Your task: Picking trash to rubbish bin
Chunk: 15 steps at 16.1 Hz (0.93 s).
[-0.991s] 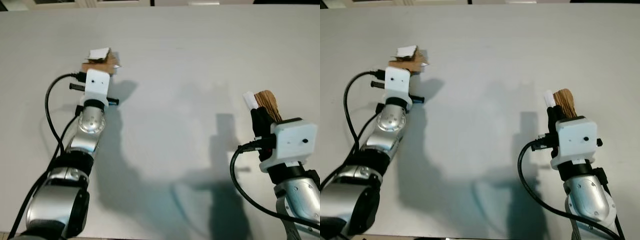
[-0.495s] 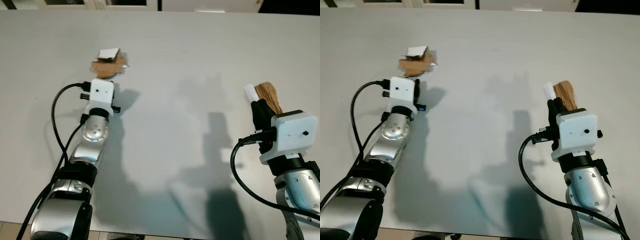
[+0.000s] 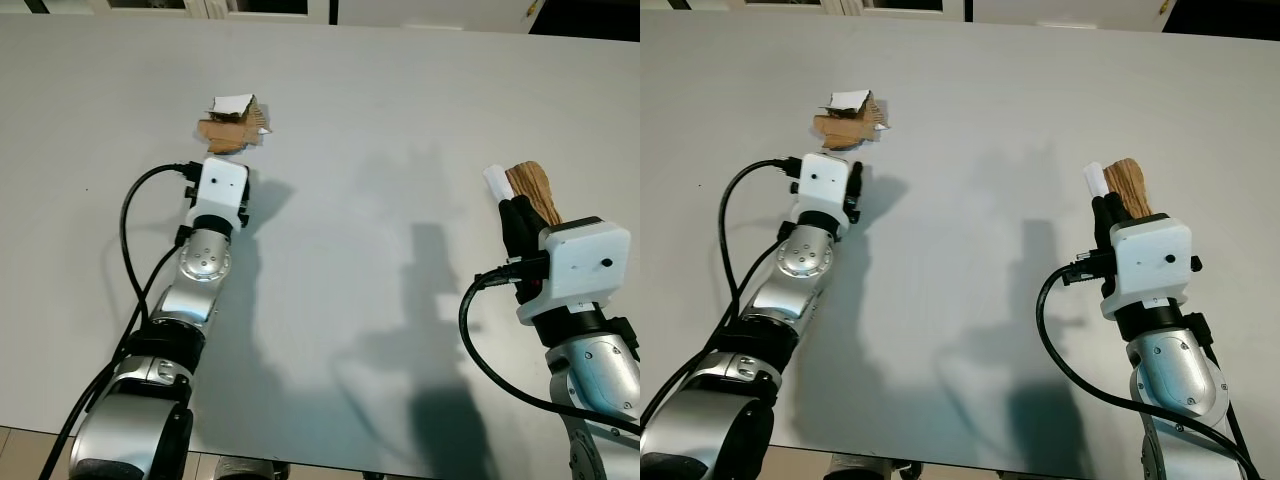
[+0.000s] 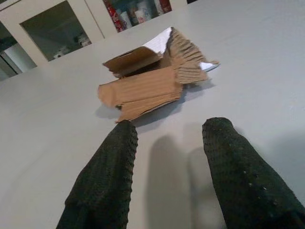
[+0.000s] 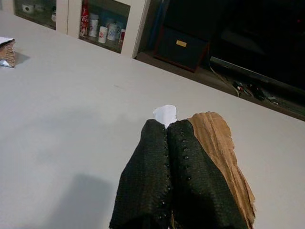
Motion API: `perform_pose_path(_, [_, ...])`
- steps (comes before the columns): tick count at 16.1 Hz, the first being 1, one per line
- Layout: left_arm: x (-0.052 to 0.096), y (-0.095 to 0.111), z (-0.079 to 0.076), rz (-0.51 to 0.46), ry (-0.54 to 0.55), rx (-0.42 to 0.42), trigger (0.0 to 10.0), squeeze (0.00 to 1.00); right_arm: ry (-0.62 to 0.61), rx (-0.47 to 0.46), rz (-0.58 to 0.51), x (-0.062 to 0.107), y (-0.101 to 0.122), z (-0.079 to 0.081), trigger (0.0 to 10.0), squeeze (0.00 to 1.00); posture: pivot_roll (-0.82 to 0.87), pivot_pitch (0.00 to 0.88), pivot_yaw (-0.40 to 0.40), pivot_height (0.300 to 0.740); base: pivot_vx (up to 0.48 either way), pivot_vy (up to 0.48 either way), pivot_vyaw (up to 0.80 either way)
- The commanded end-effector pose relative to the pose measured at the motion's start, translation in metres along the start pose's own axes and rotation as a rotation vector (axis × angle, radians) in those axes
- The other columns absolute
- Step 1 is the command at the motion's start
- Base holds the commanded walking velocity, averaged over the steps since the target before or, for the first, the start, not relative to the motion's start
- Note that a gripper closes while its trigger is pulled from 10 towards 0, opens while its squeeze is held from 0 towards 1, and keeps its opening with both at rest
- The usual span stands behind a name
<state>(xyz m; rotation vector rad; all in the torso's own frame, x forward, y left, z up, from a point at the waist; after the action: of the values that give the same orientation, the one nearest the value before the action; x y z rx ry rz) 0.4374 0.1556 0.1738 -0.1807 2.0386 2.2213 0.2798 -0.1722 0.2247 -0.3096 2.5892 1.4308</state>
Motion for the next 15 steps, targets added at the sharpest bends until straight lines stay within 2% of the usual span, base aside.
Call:
perform_pose_path(1, [0.0,0.004,-0.003,-0.01,-0.008,0.017,10.0,1.0,-0.005,0.005,0.003,0.002,-0.002,-0.003,10.0,0.0,0.04,0.227,0.015,0.74,0.0,0.0,0.0])
perform_pose_path(4, [0.001,0.004,-0.009,-0.01,-0.019,0.048,10.0,1.0,-0.002,0.008,-0.002,0.0,-0.003,-0.004,10.0,0.0,0.04,0.221,0.01,0.74,0.0,0.0,0.0])
perform_pose_path(9, [0.004,-0.004,-0.047,0.043,-0.151,0.192,10.0,1.0,0.012,0.008,-0.007,-0.004,-0.004,-0.001,10.0,0.0,0.05,0.209,0.006,0.74,0.0,0.0,0.0])
perform_pose_path(10, [0.002,0.002,-0.059,0.037,-0.191,0.231,10.0,1.0,0.015,0.002,0.001,-0.004,-0.008,0.0,10.0,0.0,0.05,0.203,0.0,0.74,0.0,0.0,0.0])
perform_pose_path(11, [0.0,0.008,-0.067,0.02,-0.216,0.222,10.0,1.0,0.018,-0.003,0.007,-0.004,-0.011,0.001,10.0,0.0,0.05,0.202,-0.003,0.74,0.0,0.0,0.0])
perform_pose_path(13, [-0.004,0.021,-0.072,-0.022,-0.224,0.227,10.0,1.0,0.024,-0.005,0.012,-0.005,-0.014,0.003,10.0,0.0,0.06,0.197,-0.01,0.74,0.0,0.0,0.0])
perform_pose_path(14, [-0.008,0.034,-0.069,-0.068,-0.207,0.23,10.0,1.0,0.032,-0.004,0.015,-0.006,-0.017,0.004,10.0,0.0,0.06,0.194,-0.015,0.74,0.0,0.0,0.0])
perform_pose_path(15, [-0.009,0.035,-0.063,-0.077,-0.187,0.231,10.0,1.0,0.034,-0.002,0.014,-0.006,-0.017,0.004,10.0,0.0,0.06,0.192,-0.017,0.74,0.0,0.0,0.0])
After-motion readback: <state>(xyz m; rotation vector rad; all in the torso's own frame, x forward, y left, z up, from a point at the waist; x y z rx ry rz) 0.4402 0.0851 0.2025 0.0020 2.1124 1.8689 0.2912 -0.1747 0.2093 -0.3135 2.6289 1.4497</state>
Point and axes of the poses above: a point about 5 cm out from each wrist's last joint towards the gripper, its own x axis pointing back from the gripper into the wrist, its own y axis along the axis of the wrist's last joint, z = x × y, the point moved 6 cm from there along -x, pointing out of the wrist towards the gripper, and after that the axes turned 15 degrees about x, right-handed, at the moved point
